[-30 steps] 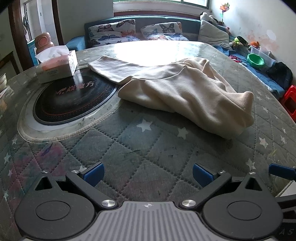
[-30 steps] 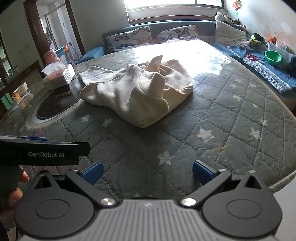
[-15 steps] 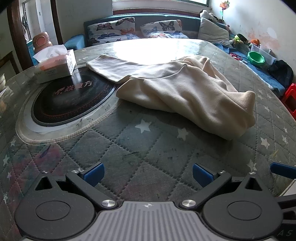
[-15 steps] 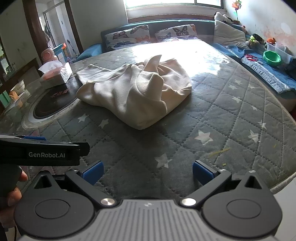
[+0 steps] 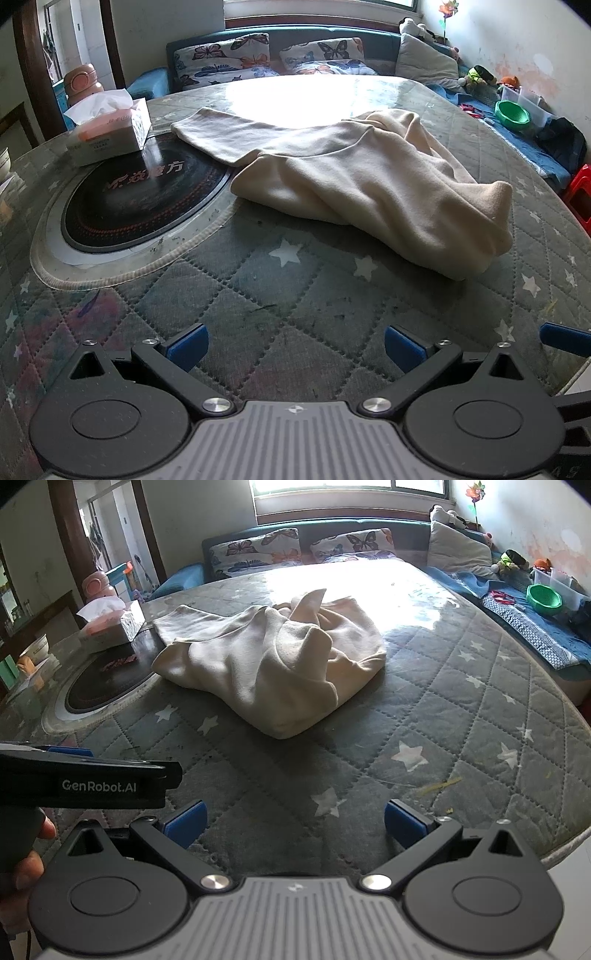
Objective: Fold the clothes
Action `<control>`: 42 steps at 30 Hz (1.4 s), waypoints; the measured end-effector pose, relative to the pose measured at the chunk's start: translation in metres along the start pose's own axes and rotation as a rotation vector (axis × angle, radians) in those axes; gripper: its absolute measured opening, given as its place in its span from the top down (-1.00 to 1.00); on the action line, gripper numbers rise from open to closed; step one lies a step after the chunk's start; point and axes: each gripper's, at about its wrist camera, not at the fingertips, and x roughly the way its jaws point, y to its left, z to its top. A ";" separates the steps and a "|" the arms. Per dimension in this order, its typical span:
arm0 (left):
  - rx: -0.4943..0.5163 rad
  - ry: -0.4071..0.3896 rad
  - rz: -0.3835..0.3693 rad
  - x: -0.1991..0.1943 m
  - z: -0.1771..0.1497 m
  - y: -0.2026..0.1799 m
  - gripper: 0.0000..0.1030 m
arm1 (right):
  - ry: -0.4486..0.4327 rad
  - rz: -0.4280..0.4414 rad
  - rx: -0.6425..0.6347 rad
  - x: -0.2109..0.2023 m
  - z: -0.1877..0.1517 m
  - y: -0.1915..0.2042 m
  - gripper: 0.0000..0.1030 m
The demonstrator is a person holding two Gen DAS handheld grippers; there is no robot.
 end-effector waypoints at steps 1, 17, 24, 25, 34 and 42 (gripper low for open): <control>0.000 0.000 -0.002 0.000 0.000 0.000 -1.00 | 0.001 -0.001 -0.001 0.000 0.000 0.000 -1.00; 0.014 0.003 0.001 0.005 0.009 -0.001 -1.00 | 0.007 -0.003 -0.012 0.005 0.006 0.001 -1.00; 0.024 0.004 0.000 0.009 0.014 -0.002 -1.00 | 0.013 -0.007 -0.019 0.008 0.009 0.002 -1.00; 0.025 0.004 0.000 0.010 0.015 -0.002 -1.00 | 0.013 -0.007 -0.020 0.008 0.010 0.002 -1.00; 0.034 0.010 0.004 0.016 0.021 -0.002 -1.00 | 0.014 -0.010 -0.024 0.012 0.015 0.001 -1.00; 0.036 0.013 0.006 0.019 0.026 -0.001 -1.00 | 0.007 -0.014 -0.041 0.014 0.023 0.001 -1.00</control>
